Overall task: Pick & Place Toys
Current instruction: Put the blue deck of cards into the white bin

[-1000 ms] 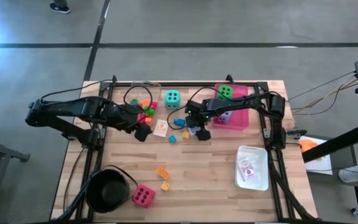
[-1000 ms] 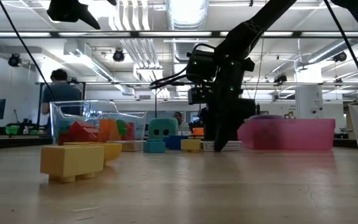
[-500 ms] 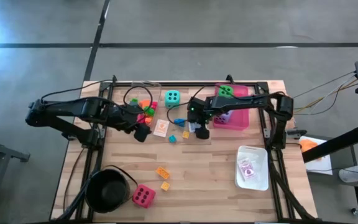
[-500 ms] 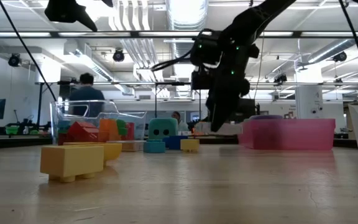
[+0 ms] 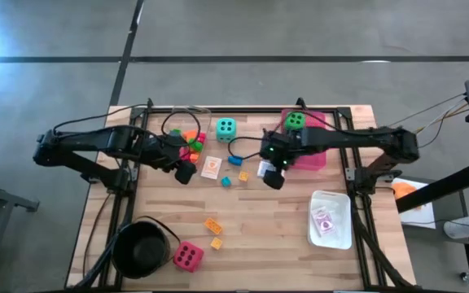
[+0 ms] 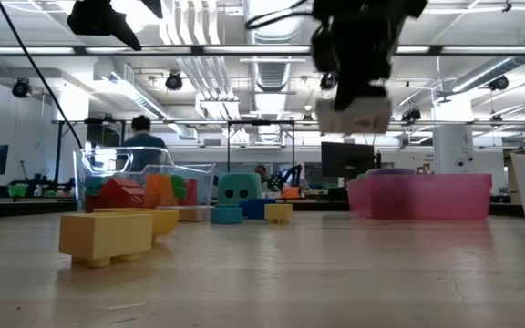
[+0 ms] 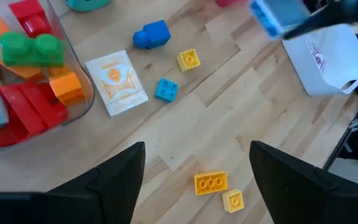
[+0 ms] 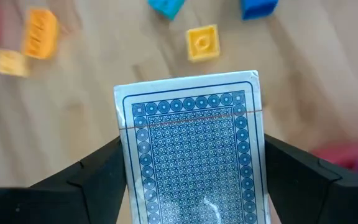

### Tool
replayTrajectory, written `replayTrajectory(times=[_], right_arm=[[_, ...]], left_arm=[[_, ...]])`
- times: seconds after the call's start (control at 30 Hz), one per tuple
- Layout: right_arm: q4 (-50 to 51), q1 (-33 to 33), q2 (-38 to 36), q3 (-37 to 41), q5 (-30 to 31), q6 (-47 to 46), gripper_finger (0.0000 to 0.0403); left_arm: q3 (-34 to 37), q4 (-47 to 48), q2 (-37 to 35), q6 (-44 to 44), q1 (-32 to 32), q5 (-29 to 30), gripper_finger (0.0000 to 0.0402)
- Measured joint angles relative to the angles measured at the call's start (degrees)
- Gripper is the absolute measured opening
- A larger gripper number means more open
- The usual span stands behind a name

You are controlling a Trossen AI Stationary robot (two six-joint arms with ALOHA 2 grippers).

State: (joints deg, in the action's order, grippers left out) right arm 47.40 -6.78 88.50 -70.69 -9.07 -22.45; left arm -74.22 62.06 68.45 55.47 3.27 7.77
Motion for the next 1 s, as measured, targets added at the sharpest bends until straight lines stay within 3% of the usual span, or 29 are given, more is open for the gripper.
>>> replayTrajectory(times=[0.17, 0.3, 0.53, 0.77, 1.0], right_arm=[[4.6, 6.0, -6.2, 0.0, 0.8, -18.9, 0.0302], [10.4, 11.9, -9.6, 0.1, 7.6, -32.9, 0.0302], [16.9, 21.6, -12.4, 0.1, 13.2, -55.1, 0.0302], [24.9, 30.4, -11.8, 0.3, 19.5, -71.0, 0.0302], [30.5, 35.5, -10.4, 1.6, 19.7, -81.7, 0.0302]], left_arm=[[0.0, -0.3, 0.0, -1.9, -0.7, -0.1, 0.0293], [0.0, -0.6, 0.0, -3.4, -1.2, -1.4, 0.0293], [0.0, -1.0, 0.0, -4.3, -2.3, -4.5, 0.0293], [-0.2, -1.0, 0.0, -4.3, -2.6, -4.8, 0.0293], [-4.2, -1.0, 0.0, -5.4, -5.2, -4.8, 0.0293]])
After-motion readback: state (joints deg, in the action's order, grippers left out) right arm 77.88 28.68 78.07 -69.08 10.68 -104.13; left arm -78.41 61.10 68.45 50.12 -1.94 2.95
